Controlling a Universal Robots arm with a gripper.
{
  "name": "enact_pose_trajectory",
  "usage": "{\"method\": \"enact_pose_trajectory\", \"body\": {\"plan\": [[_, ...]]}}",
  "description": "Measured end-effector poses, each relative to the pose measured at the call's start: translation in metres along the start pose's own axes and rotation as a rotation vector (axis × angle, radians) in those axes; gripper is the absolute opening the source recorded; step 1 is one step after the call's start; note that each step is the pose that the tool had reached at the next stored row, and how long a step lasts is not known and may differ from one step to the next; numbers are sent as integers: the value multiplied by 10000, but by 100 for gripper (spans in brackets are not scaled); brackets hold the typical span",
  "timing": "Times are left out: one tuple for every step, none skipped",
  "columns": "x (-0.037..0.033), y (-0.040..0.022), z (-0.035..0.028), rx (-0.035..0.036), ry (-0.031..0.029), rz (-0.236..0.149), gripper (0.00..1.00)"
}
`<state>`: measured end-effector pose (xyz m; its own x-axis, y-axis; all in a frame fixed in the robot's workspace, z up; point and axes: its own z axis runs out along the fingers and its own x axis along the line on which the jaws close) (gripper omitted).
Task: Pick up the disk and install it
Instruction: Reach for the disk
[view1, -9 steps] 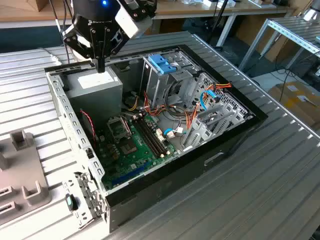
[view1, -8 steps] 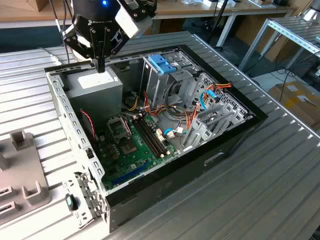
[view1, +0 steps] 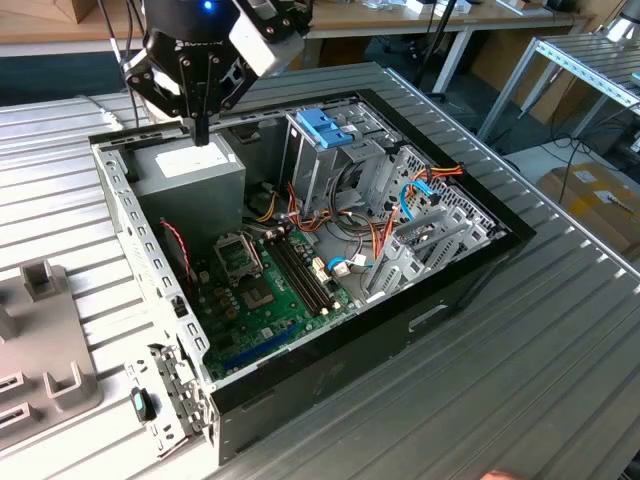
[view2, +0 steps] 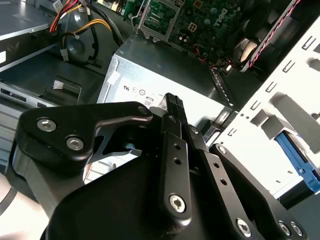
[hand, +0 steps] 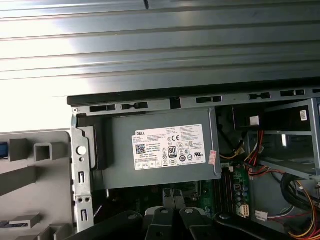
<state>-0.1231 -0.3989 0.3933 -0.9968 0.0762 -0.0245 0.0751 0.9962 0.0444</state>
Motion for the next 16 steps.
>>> {"method": "enact_pose_trajectory", "body": {"plan": [[2,0,0,0,0,0,11],[5,-1,0,0,0,0,11],[8,-1,0,1,0,0,11],[13,-1,0,-1,-1,1,11],[19,-2,0,0,0,0,11],[31,-3,-1,1,0,0,11],[51,-4,-2,0,0,-1,11],[64,-5,-2,0,0,-1,11],[72,-6,-2,0,0,0,11],[80,-6,-2,0,0,0,11],[90,-7,-2,0,0,0,11],[97,-7,-3,0,0,0,11],[100,-7,-3,1,0,0,11],[106,-8,-3,1,0,0,11],[111,-9,-3,0,-1,0,11],[113,-9,-3,0,0,0,11]]}}
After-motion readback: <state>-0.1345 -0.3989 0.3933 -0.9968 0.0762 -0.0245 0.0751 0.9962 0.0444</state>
